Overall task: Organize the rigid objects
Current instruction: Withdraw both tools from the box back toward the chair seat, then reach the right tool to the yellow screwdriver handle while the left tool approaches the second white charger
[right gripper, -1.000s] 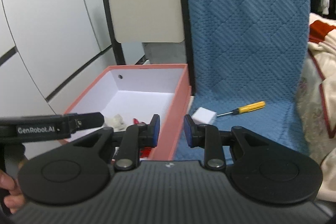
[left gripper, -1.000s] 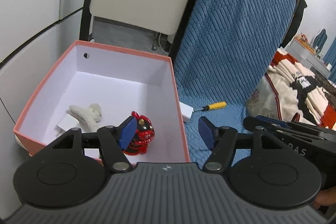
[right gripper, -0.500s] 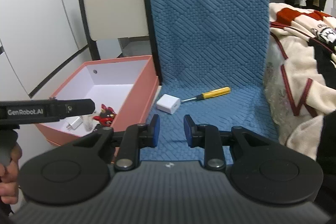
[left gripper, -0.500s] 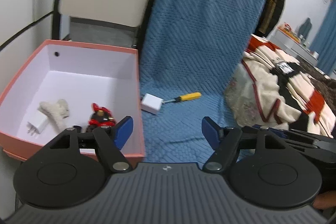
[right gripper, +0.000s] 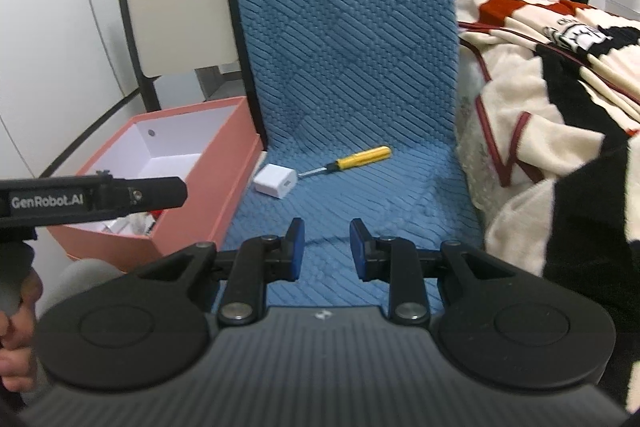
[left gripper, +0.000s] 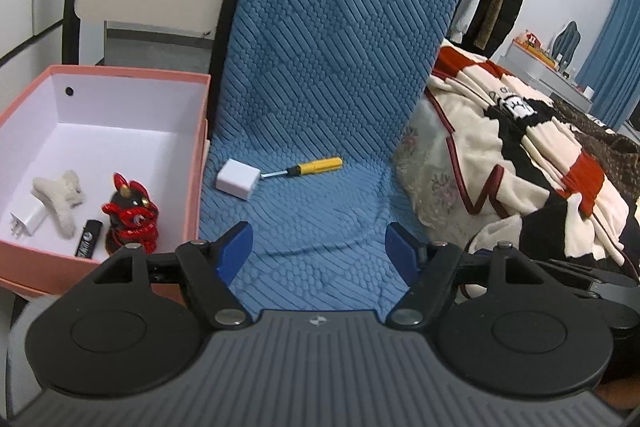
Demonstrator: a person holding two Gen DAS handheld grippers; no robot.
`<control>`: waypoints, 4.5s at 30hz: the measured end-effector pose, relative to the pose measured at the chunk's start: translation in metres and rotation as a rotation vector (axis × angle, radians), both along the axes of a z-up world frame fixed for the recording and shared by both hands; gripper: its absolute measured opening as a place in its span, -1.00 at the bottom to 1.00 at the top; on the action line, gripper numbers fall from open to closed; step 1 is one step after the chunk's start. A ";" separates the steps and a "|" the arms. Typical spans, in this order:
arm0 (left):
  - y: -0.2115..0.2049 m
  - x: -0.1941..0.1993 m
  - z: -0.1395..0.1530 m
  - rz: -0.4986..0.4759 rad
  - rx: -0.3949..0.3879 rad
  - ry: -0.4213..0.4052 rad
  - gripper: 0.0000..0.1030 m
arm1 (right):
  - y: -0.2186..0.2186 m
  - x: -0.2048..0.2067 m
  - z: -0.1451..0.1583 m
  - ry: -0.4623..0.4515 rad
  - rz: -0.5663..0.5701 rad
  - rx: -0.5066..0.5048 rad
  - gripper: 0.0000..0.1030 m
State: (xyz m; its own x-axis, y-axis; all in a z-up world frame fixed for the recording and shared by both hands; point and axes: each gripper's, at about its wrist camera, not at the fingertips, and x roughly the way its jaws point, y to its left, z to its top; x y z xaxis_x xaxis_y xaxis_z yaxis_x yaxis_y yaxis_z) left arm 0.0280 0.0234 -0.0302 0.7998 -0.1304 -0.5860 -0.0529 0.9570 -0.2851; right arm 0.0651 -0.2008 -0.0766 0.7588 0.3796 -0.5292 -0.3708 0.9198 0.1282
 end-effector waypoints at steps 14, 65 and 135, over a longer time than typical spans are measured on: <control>-0.016 0.016 -0.023 -0.013 -0.011 0.025 0.56 | -0.027 0.008 -0.021 0.015 -0.078 0.009 -0.43; -0.006 0.248 -0.162 0.076 0.449 0.158 0.62 | 0.033 0.341 -0.100 0.299 -0.041 0.184 0.03; -0.004 0.278 -0.160 -0.111 0.504 0.326 0.80 | 0.065 0.345 -0.084 0.262 0.549 -0.229 -0.04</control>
